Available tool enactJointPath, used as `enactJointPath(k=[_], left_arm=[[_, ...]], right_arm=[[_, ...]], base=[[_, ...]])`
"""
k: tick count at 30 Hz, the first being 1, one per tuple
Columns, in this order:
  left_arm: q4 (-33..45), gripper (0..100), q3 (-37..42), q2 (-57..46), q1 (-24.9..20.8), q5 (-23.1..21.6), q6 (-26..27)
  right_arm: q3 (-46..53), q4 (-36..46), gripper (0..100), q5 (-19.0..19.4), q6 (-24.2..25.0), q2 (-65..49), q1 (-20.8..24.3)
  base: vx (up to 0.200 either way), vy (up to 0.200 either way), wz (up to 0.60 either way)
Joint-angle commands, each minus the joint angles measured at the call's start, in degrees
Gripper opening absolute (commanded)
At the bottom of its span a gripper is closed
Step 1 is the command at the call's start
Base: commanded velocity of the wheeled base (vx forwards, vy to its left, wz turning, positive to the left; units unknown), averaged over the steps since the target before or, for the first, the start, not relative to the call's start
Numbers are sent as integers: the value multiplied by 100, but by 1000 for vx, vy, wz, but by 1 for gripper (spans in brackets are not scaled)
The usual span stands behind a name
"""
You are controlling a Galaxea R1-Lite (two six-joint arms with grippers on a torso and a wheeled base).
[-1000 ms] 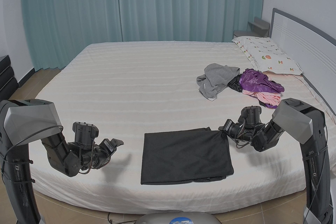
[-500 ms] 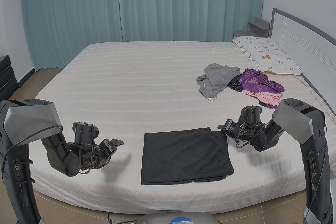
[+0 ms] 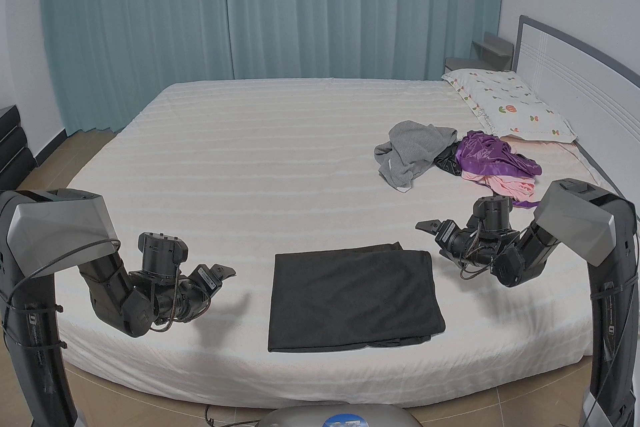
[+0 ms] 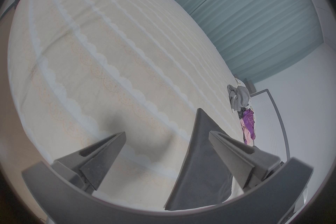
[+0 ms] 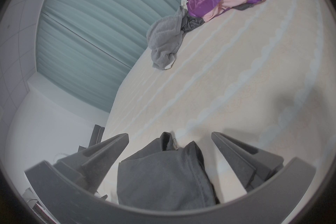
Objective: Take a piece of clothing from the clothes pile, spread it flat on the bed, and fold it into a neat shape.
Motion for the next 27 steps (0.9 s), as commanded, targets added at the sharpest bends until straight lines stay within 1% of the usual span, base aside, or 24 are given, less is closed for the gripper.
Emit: enactJointPath(k=[1,2,3,4,5,6,8,10,11,13,14,16,18,21,23,25,27], left_arm=[[-2,100,-1,0,1,0,-2],[-2,100,-1,0,1,0,-2],[-2,100,-19,0,1,-9,-2],[-2,100,-19,0,1,-9,-2],[-2,100,-27,0,1,-9,-2],[-2,100,-27,0,1,-9,-2],[-2,100,-36,-9,1,0,-19],[-2,100,-19,-27,1,-9,-19],[-2,100,8,-36,-16,-9,-28],[-2,100,25,-44,-60,-9,-19],[-2,100,34,-44,-122,0,-19],[-2,100,87,-53,-148,0,-19],[-2,100,122,-62,-210,-9,-37],[-2,100,131,-71,-245,-9,-28],[-2,100,140,-71,-271,-9,-37],[-2,100,148,-71,-271,0,-37],[-2,100,157,-71,-271,-9,-37]], right_arm=[[773,-288,100,-27,112,-720,-50],[834,-314,100,-27,112,-746,-50],[1194,-455,100,-36,121,-843,-59],[1247,-490,100,-45,121,-861,-59],[1555,-710,100,-132,121,-931,-50],[1581,-736,100,-150,121,-931,-50],[2126,-1211,100,-396,121,-1028,-41],[2398,-1448,100,-484,121,-1063,-24],[2706,-1685,100,-528,121,-1107,-24],[2979,-1896,100,-537,130,-1133,-24],[3304,-2160,100,-554,139,-1133,-33],[3594,-2424,100,-598,148,-1133,-41],[3981,-2872,100,-704,341,-1089,-50],[4209,-3382,100,-686,903,-1001,-85],[4191,-3513,100,-642,1079,-878,-164],[4174,-3513,100,-616,1097,-852,-182],[4174,-3513,100,-423,1132,-764,-200]], base=[[0,0,0],[0,0,0],[0,0,0],[0,0,0],[0,0,0],[0,0,0],[0,0,0],[0,-200,0],[0,-200,0],[0,-200,0],[0,-200,0],[0,-200,0],[0,-200,0],[0,-200,0],[0,-200,0],[0,-200,0],[0,-200,0]])
